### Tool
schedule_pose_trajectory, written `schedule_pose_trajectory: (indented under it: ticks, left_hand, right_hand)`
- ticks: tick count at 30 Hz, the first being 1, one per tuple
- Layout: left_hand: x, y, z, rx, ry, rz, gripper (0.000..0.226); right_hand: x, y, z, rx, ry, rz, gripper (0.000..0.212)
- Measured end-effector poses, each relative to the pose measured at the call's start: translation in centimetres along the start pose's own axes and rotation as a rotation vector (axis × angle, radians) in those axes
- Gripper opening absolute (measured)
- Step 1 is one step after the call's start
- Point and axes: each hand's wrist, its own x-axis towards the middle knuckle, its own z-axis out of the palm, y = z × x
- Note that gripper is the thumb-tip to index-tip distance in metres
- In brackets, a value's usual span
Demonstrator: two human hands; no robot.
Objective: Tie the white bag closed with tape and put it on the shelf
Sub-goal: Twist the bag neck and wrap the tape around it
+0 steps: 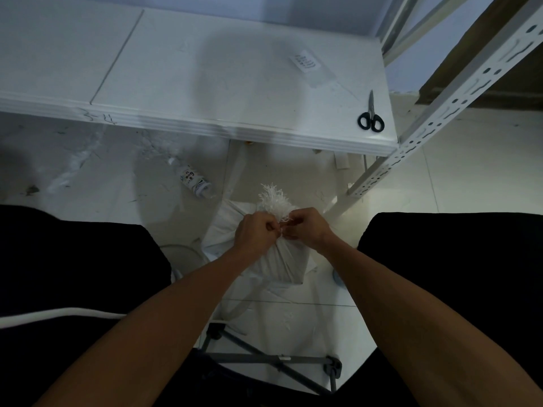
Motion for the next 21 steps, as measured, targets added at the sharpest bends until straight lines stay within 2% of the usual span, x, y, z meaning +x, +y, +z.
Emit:
schedule_pose_trajectory:
  ticks: [3,8,13,17,21]
  left_hand:
    - [-0.19,0.19,0.08,0.053,0.010,-0.010,0.002]
    - [-0.35,0.62,0.13,0.155,0.011,0.019,0.008]
    - [-0.07,-0.03,0.38,0.076,0.026,0.030,0.012]
    - [-0.18,-0.06,0.02,-0.048,0.049,-0.012,0.003]
    - [-0.35,-0.06,0.15,-0.066,0.078,-0.033,0.002]
  right_hand:
    - [0.13,0.20,-0.13,0.036,-0.017,0.027,0.010]
    - [0.35,0.52,-0.15,0.177,-0.048,0.084,0.016]
    - [0.63,0.72,0.05,0.110,-0.027,0.044,0.018]
    - [0.52,0.59,0.11,0.039,-0.037,-0.036,0.013]
    - [0.04,-0.19,-0.09,-0.077,-0.061,-0.087,0.009]
